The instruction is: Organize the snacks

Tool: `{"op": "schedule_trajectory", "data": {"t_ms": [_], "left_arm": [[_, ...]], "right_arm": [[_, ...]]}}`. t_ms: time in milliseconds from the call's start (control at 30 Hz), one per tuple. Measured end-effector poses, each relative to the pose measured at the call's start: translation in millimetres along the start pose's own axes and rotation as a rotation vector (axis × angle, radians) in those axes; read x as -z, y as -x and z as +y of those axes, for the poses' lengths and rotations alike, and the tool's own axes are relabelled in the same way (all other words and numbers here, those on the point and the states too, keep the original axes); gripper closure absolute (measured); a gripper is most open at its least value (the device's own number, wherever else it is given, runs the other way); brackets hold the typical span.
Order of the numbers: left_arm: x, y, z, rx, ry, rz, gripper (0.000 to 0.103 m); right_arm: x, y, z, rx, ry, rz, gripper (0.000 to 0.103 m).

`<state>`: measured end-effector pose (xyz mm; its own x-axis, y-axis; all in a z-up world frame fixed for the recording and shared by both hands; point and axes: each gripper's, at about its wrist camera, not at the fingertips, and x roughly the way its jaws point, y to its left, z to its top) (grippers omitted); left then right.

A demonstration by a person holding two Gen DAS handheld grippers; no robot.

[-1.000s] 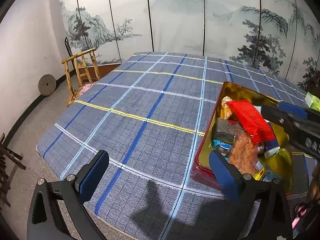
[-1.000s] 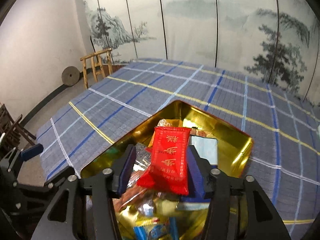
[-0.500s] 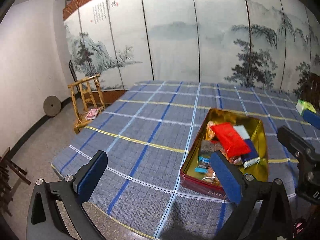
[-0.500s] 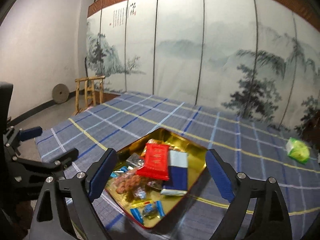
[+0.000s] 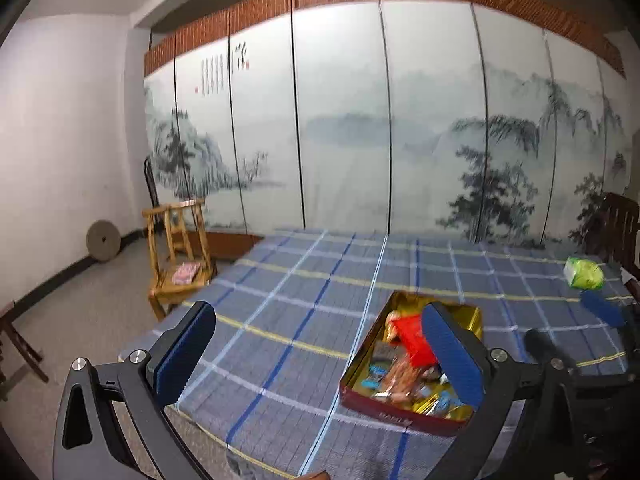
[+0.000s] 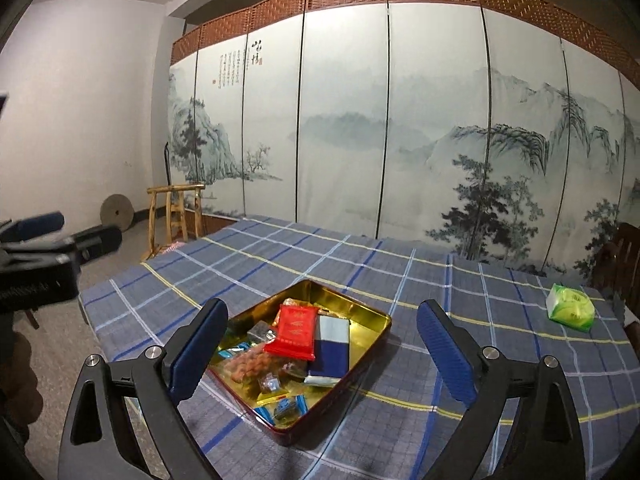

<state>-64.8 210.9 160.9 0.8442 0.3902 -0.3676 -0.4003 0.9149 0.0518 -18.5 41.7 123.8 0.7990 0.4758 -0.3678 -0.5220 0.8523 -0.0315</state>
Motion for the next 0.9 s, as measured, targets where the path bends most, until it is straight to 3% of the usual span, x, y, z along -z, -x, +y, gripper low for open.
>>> {"op": "schedule_trajectory", "data": {"t_ms": [167,367,567,900], "left_arm": [[-13,32,-12,-0.021,-0.035,-0.069,0.001],[-25,62,-20,0.040,-0.020,-0.109,0.000],[-29,74,-22,0.107,0.008,-0.084,0.000],[-22,81,-22,0.083,0.008,-0.073,0.000]], "right_arm": [[-7,20,-2,-0.007,-0.007,-0.044,0.007],[-16,47,-6,0.002,-0.012,-0.105,0.004],[-18,64,-8,0.017,-0.011,-0.129,0.003],[-17,76,-10,0.017,-0.015,-0.133,0.003]]}}
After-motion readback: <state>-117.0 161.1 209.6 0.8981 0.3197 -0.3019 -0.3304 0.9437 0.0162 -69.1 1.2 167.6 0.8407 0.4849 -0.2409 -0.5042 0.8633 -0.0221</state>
